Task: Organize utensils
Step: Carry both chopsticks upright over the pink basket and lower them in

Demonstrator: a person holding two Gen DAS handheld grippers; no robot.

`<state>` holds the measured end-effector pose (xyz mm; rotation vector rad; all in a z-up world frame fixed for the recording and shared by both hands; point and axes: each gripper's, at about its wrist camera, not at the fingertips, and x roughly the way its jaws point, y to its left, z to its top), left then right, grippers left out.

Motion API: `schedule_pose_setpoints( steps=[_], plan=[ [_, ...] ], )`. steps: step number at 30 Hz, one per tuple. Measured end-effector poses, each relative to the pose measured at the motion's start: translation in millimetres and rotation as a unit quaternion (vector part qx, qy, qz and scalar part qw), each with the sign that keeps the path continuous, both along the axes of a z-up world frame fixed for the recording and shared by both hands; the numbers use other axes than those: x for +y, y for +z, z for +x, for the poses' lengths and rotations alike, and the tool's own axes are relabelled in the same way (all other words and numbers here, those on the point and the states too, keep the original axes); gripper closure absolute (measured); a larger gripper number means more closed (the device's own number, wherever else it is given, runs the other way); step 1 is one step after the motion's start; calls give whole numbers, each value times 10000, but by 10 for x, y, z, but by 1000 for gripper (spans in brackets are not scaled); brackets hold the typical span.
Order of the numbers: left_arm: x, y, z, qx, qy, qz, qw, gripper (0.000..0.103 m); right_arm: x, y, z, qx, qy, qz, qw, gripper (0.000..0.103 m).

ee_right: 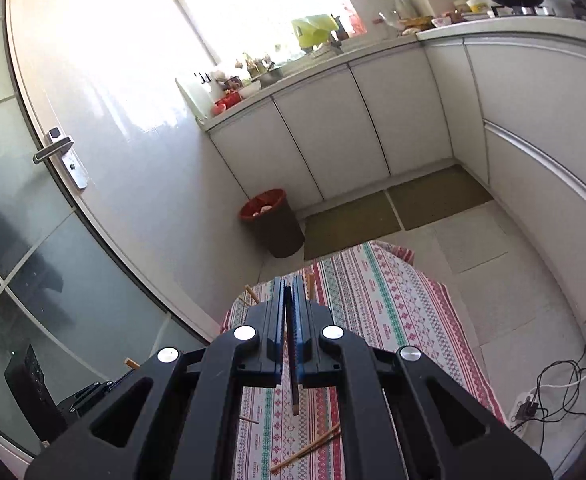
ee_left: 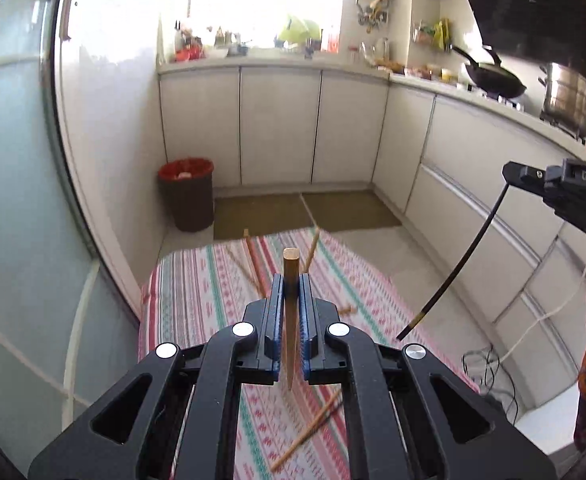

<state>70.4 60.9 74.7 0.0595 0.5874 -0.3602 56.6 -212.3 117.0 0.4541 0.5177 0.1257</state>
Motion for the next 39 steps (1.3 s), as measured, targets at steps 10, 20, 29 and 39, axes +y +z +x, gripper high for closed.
schedule_pose_setpoints(
  steps=[10, 20, 29, 39],
  plan=[
    [-265, 21, 945, -82, 267, -252, 9993, 97, 150, 77, 871, -213, -105, -278, 9993, 99],
    [-68, -584, 1303, 283, 546, -725, 9955, 74, 475, -585, 1564, 174, 78, -467, 9987, 99],
    [516, -511, 1121, 183, 1068, -1231, 9865, 62, 695, -819, 1756, 306, 125, -556, 9979, 99],
    [557, -617, 1037, 355, 1109, -1099, 9871, 61, 886, -1073, 1778, 638, 168, -675, 9955, 61]
  ],
)
